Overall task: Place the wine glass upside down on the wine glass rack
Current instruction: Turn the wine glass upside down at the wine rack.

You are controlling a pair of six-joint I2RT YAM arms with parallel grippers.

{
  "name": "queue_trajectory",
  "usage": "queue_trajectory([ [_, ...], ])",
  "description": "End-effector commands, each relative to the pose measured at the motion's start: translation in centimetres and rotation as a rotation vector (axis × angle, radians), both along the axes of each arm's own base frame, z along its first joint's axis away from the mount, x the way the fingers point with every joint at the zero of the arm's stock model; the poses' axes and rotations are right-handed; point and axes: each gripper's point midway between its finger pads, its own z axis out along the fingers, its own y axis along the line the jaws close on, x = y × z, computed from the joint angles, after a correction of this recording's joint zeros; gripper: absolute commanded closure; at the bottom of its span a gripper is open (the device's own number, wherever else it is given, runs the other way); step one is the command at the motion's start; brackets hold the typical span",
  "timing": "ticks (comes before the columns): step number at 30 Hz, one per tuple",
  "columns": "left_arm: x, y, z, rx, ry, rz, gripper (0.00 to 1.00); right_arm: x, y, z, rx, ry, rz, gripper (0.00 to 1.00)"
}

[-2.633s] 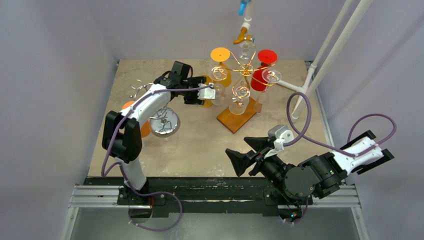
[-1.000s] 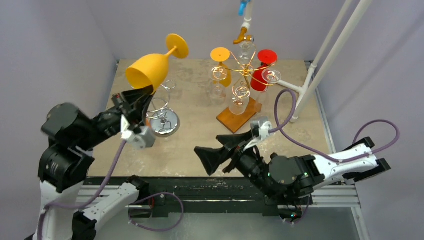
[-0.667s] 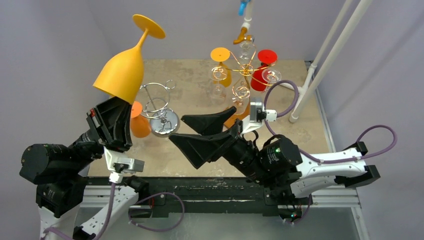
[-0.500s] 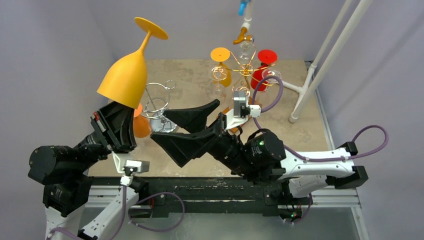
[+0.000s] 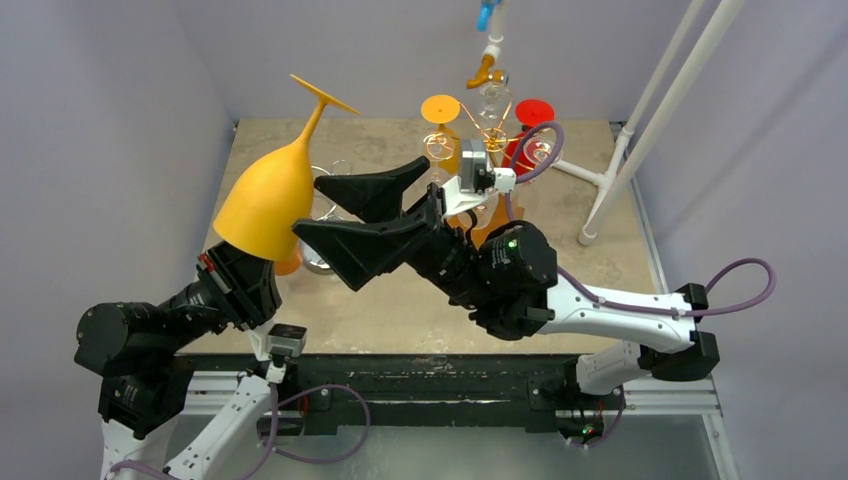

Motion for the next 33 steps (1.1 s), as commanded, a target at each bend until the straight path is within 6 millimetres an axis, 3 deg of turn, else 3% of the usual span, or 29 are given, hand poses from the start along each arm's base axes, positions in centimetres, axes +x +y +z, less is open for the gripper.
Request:
queue_trajectory([
  [1, -0.5, -0.7, -0.2, 0.076, -0.125, 0.006, 1.0, -0.4, 0.0, 2.0, 0.056, -0.035, 0.069, 0.01],
  [9, 0.2, -0.8, -0.6, 0.085, -0.149, 0.034, 1.0, 0.4, 3.7, -0.2, -0.056, 0.017, 0.08, 0.01],
  [14, 1.2, -0.7, -1.2, 0.098, -0.144, 0.07, 1.0, 0.2, 4.1, 0.2, -0.019, 0.024, 0.141, 0.02],
  [17, 2.1, -0.6, -1.5, 0.098, -0.123, 0.091, 1.0, -0.2, 5.2, -0.1, -0.04, 0.029, 0.192, 0.12],
  [20, 2.7, -0.6, -1.8, 0.099, -0.107, 0.108, 0.99, 0.5, 5.2, -0.4, -0.043, 0.035, 0.21, 0.33],
  [22, 2.9, -0.5, -2.0, 0.088, -0.086, 0.107, 0.83, 1.4, 4.6, -0.5, -0.041, 0.044, 0.194, 0.42],
  [25, 3.2, -0.1, -2.5, 0.08, -0.005, 0.119, 0.49, 2.9, 3.7, -0.5, -0.074, 0.045, 0.137, 0.42],
  [28, 3.5, 0.7, -3.1, 0.075, 0.123, 0.141, 0.21, 4.9, 2.7, -0.7, -0.13, 0.032, 0.054, 0.42],
  [31, 3.4, 1.6, -3.8, 0.051, 0.258, 0.158, 0.08, 7.2, 1.8, -1.7, -0.226, 0.016, -0.054, 0.42],
  [33, 3.4, 2.1, -6.0, 0.073, 0.385, 0.175, 0.06, 8.8, 1.0, -2.6, -0.292, 0.0, -0.141, 0.42],
])
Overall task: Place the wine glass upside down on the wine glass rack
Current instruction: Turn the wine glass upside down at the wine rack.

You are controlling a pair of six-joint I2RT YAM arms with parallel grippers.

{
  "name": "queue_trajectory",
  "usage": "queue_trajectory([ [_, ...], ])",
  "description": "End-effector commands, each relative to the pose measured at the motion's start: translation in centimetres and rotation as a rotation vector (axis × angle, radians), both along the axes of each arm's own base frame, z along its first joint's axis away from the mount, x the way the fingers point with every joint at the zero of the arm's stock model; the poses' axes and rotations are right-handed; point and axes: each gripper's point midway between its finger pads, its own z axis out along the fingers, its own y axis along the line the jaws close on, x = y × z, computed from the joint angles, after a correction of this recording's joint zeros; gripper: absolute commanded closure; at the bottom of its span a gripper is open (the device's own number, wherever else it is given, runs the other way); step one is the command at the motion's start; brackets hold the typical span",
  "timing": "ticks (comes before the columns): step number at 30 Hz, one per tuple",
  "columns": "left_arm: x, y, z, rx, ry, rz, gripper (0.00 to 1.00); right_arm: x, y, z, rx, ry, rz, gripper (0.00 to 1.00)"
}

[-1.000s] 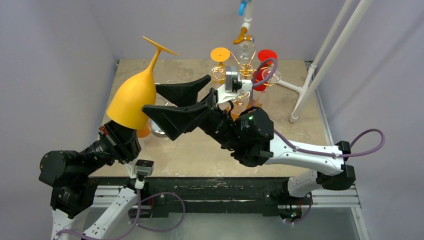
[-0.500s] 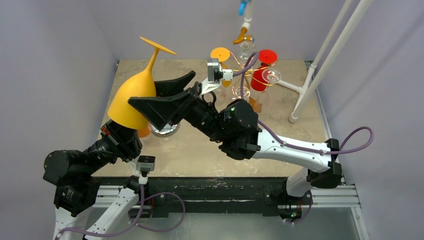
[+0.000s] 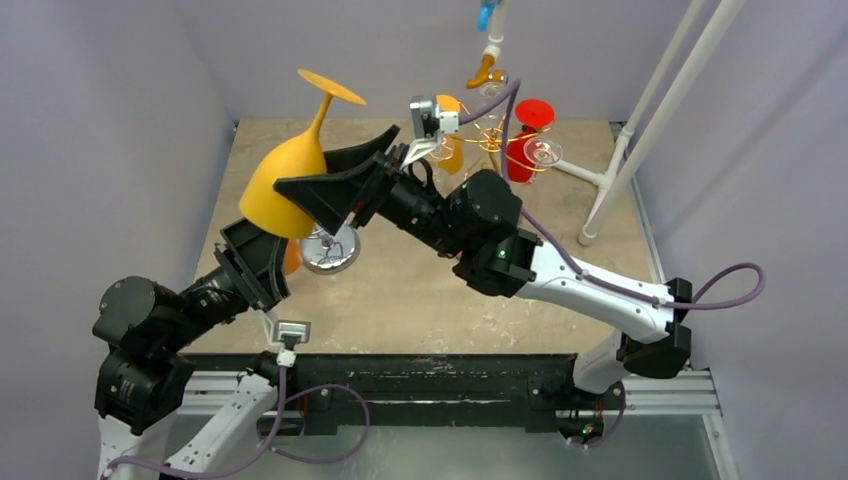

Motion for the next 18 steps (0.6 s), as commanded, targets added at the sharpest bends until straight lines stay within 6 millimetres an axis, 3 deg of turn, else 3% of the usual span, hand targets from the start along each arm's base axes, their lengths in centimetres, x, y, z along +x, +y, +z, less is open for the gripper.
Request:
queue_trajectory([
  [1, -0.9, 1.6, -2.2, -0.025, 0.227, 0.046, 0.05, 3.2, -3.8, 0.1, -0.141, -0.075, -0.189, 0.42],
  [3, -1.3, 2.2, -4.3, -0.014, 0.344, 0.072, 0.02, 4.4, -4.2, -1.5, -0.211, -0.085, -0.249, 0.44],
  [5, -1.5, 2.7, -5.0, -0.085, 0.443, 0.086, 0.02, 5.3, -4.2, -3.6, -0.293, -0.094, -0.292, 0.46],
  [13, 0.0, 5.2, -0.1, -0.736, 0.794, 0.138, 0.02, 6.7, -4.2, -15.5, -0.588, -0.063, -0.335, 0.52],
  [14, 0.1, 5.4, 0.4, -0.798, 0.816, 0.131, 0.02, 6.7, -4.2, -17.7, -0.634, -0.054, -0.335, 0.53],
  [18, 0.6, 5.7, 1.4, -0.896, 0.818, 0.115, 0.02, 7.5, -4.6, -23.4, -0.768, -0.038, -0.365, 0.54],
])
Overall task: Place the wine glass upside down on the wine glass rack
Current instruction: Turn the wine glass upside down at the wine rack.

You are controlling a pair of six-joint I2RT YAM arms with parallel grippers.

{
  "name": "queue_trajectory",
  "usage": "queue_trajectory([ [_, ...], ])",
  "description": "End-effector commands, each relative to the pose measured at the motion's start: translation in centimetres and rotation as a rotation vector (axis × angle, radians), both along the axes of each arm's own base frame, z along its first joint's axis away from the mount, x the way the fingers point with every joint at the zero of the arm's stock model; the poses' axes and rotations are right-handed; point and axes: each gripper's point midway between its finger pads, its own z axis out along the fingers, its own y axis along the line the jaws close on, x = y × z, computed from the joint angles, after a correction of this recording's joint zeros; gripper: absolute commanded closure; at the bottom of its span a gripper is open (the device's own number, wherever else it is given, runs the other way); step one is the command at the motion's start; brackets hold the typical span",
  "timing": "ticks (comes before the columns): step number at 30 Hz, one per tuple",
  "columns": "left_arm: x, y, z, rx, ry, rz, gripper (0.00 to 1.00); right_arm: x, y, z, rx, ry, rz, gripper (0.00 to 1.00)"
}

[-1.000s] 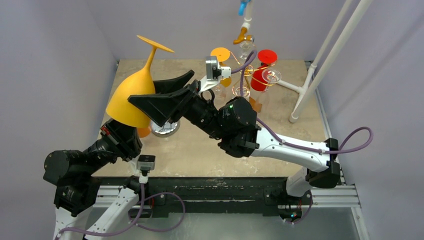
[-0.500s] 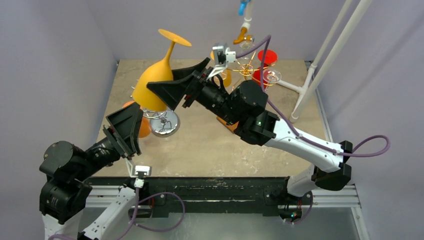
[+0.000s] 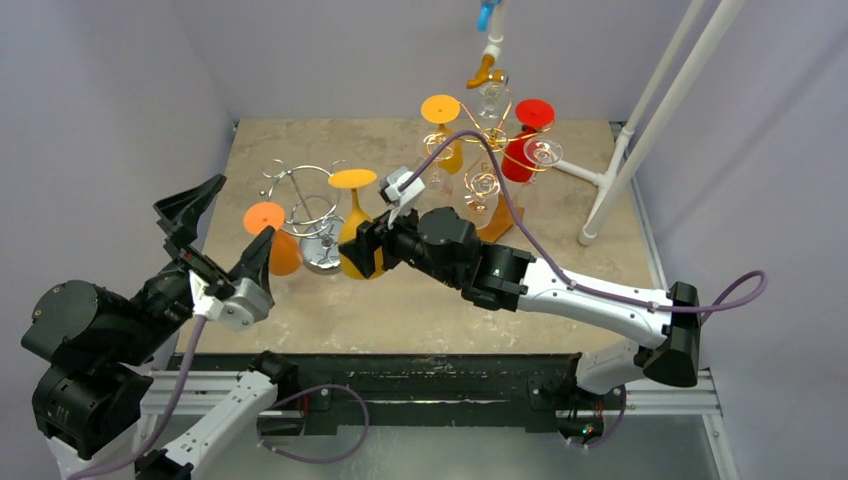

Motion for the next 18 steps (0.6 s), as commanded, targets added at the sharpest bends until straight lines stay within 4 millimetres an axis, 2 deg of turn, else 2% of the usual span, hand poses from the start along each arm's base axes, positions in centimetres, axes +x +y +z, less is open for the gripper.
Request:
queue_trajectory([
  [1, 1.2, 0.9, 1.0, -0.26, 0.105, 0.07, 0.01, 0.8, -1.2, -4.0, -0.126, -0.015, -0.054, 0.55],
  [3, 1.6, 1.0, 1.3, -0.302, 0.119, 0.082, 0.01, 0.9, -1.0, -5.9, -0.169, -0.005, -0.05, 0.57],
  [6, 2.1, 0.9, 1.2, -0.33, 0.143, 0.094, 0.01, 1.0, -0.6, -7.8, -0.203, -0.015, -0.039, 0.57],
  [13, 3.4, 1.0, 0.5, -0.365, 0.181, 0.13, 0.01, 1.6, 1.8, -10.1, -0.242, -0.077, 0.008, 0.61],
  [18, 3.7, 1.0, 0.7, -0.375, 0.182, 0.137, 0.01, 2.3, 2.7, -11.4, -0.245, -0.123, 0.001, 0.62],
])
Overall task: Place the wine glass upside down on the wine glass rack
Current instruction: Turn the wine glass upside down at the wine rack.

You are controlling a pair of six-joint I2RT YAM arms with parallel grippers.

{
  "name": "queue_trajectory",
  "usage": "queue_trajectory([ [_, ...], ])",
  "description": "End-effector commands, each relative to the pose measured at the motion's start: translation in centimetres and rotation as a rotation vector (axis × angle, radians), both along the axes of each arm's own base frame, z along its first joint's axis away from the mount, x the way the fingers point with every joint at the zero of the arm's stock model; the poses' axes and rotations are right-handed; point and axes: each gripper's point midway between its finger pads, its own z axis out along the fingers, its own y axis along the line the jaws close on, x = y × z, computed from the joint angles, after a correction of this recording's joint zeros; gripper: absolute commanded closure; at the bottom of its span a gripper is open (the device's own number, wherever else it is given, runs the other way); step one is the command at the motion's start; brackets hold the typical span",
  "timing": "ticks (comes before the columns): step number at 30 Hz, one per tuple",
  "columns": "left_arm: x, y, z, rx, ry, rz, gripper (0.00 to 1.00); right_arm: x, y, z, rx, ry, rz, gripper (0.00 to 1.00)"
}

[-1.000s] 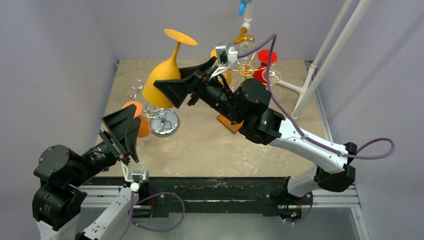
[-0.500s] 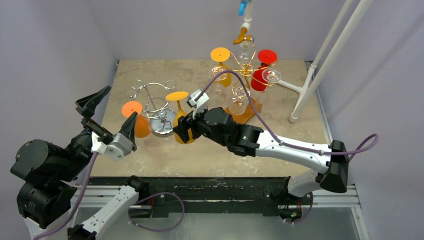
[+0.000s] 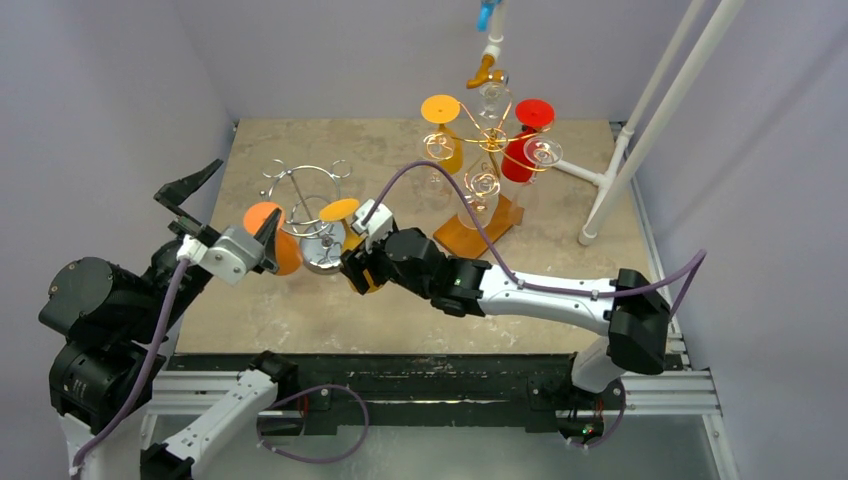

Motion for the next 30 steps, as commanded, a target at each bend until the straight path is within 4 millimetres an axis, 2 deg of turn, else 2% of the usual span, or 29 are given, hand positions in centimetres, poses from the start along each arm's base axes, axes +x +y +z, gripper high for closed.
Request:
queue_trajectory([
  [1, 1.0, 0.6, 0.8, -0.068, 0.006, 0.054, 0.01, 0.7, 1.2, 1.5, 0.063, -0.099, 0.019, 0.62],
  [18, 1.8, 0.8, 0.7, -0.072, 0.0, 0.081, 0.01, 1.9, 3.4, -2.0, 0.053, -0.105, 0.034, 0.64],
  [24, 1.8, 0.9, 0.4, -0.073, 0.018, 0.091, 0.01, 3.1, 3.5, -2.5, 0.061, -0.114, 0.001, 0.55],
  [30, 2.7, 1.0, -0.9, -0.078, 0.073, 0.121, 0.01, 3.8, 3.8, -3.0, 0.062, -0.129, -0.023, 0.47],
])
